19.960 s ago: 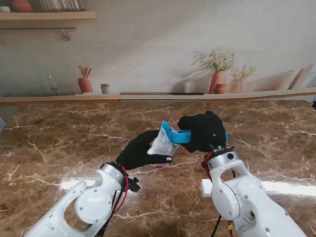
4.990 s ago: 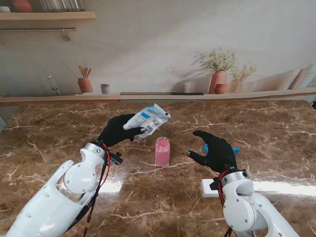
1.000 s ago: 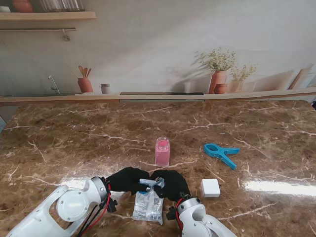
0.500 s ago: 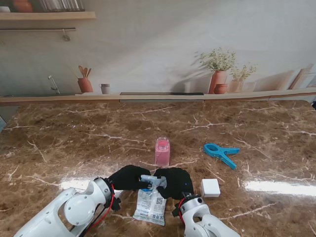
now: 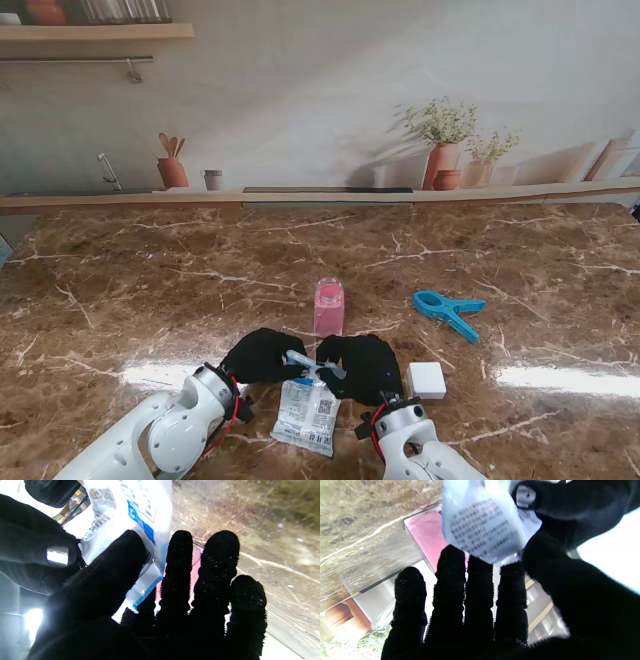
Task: Fill the seasoning bottle
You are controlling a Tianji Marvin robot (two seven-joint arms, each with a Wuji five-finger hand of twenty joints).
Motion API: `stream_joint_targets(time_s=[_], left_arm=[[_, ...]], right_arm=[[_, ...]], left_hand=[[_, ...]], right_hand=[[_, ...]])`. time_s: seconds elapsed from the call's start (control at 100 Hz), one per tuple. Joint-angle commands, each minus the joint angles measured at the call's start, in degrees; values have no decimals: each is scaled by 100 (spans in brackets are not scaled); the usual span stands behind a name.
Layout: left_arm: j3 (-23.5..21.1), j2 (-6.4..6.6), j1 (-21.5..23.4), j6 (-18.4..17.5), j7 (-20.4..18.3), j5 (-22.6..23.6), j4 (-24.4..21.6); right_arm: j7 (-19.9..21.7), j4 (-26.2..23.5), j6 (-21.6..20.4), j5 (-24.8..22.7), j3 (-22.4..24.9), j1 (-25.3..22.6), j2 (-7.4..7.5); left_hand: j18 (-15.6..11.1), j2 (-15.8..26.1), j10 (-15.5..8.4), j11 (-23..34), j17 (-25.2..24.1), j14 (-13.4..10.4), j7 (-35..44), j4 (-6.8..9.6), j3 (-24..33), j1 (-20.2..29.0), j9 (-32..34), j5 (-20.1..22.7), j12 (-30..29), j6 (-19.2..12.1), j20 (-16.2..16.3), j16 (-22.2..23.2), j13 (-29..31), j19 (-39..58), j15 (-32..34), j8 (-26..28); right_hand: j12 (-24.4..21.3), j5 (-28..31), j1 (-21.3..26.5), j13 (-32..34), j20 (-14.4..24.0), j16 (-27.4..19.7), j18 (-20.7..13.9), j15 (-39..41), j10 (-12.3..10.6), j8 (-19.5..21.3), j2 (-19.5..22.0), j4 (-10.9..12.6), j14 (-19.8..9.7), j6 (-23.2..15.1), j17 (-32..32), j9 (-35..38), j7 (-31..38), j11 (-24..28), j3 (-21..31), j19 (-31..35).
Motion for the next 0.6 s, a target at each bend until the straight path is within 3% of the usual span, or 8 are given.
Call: stream_joint_targets(time_s=[0.0,0.09,0.22,0.43,0.59], left_arm=[[3,-10,-4,-197,-7,4,111],[-38,19,-16,-387,-149,-63,143],[-88,27,-12,-580,-54,87,200],[-113,22,-21,-807,261,436,270],[-87,46,-71,-1043,618,962,325]], right_arm=[[29,-188,130,230,42,-128,-73],[42,-436,435,341,174,-234,-109],[258,-749,941,344,371,-301,-99],[1253,-962,1519,598,428,-143,3],[1928,-977,1855,756,329,39,100]], left_hand=[[91,-73,-189,-157,-103,-231,42,107,259,-83,402,379,15,-472,-43,-121,189,199,-206,-121],[87,-58,-208,-245,-235,-208,42,112,243,-62,393,383,29,-517,-25,-181,114,132,-307,-158],[72,-72,-281,-340,-329,-224,48,139,244,-88,402,405,18,-603,-11,-218,49,65,-377,-182],[70,-110,-339,-499,-404,-235,109,168,317,-114,420,450,-55,-688,26,-241,22,35,-416,-182],[56,-121,-401,-581,-456,-273,175,189,401,-150,413,424,-53,-775,63,-229,-36,15,-416,-156]], right_hand=[[-125,151,13,78,233,-136,-94,52,76,-158,304,150,63,38,75,135,206,25,162,216],[-304,121,275,272,341,-270,-157,24,162,-455,497,45,137,220,352,275,214,-61,1,616],[-448,71,409,436,302,-419,-177,-101,198,-559,578,8,180,239,585,372,214,-152,-127,802],[-614,149,429,521,183,-598,-276,-325,156,-791,244,-14,179,198,778,484,184,-350,-149,1067],[-884,39,-45,501,57,-669,-428,-479,177,-1025,218,40,164,256,836,407,121,-568,-311,1175]])
